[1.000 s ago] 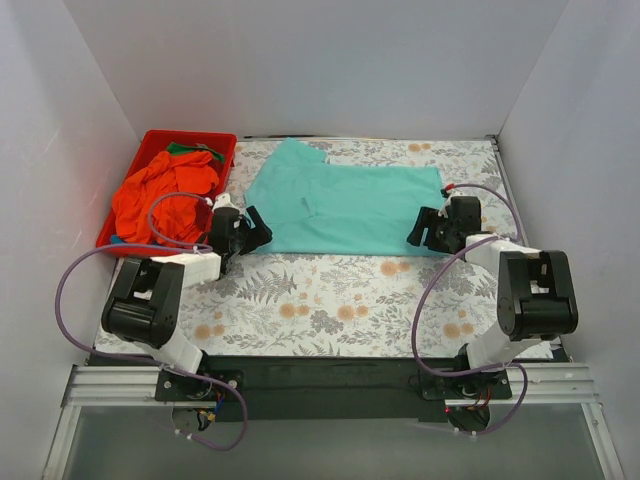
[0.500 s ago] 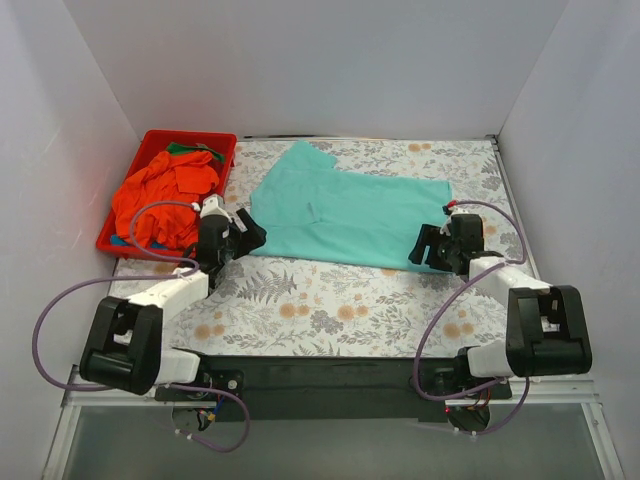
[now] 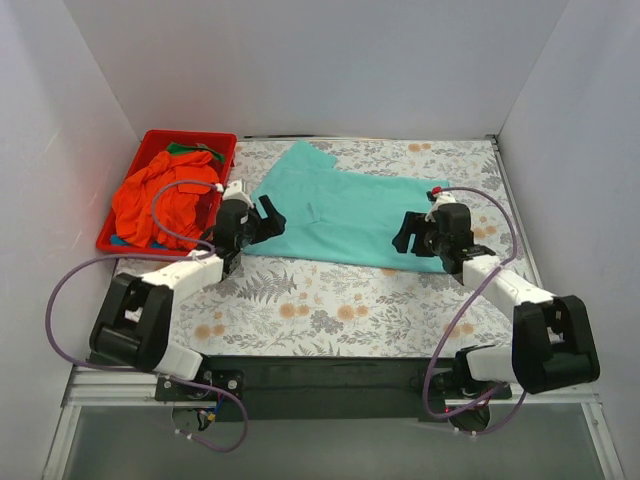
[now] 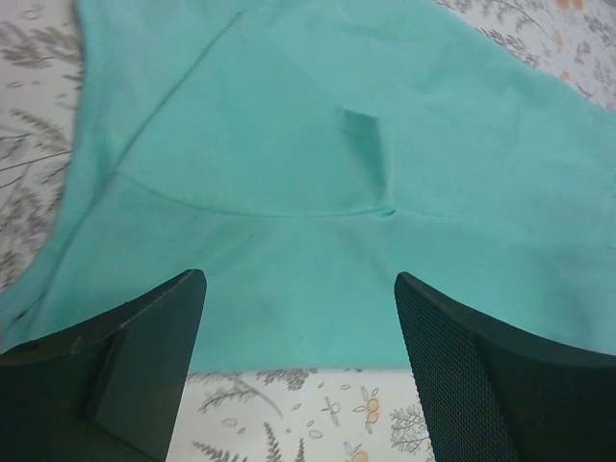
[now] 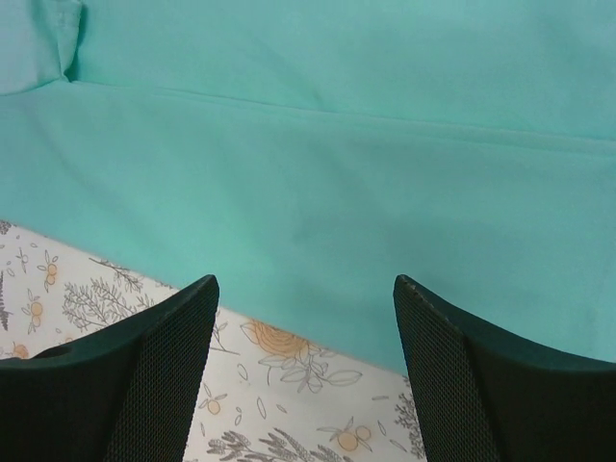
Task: Fold and stack the t-shirts
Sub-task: Fold the tshirt
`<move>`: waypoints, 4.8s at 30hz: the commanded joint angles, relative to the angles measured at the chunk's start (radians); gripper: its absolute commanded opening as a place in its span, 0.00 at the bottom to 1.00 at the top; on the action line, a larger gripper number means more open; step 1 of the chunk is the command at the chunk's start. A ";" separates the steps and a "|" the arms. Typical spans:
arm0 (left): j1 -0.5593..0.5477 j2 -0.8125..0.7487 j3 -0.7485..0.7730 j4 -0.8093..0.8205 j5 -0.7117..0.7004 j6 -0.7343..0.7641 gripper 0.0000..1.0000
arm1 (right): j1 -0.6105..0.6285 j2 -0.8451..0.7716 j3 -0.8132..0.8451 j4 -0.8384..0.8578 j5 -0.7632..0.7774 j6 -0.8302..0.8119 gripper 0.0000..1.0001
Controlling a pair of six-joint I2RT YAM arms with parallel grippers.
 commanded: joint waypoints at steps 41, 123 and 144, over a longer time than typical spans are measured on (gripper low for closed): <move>-0.100 0.171 -0.175 0.181 0.006 -0.086 0.80 | 0.040 0.192 -0.179 0.211 -0.018 0.046 0.81; 0.145 0.135 0.241 -0.141 0.023 0.090 0.78 | -0.278 0.655 0.586 -0.103 0.036 -0.017 0.56; 0.143 0.527 0.703 -0.208 0.037 0.196 0.64 | -0.282 0.617 0.530 -0.102 -0.004 -0.046 0.03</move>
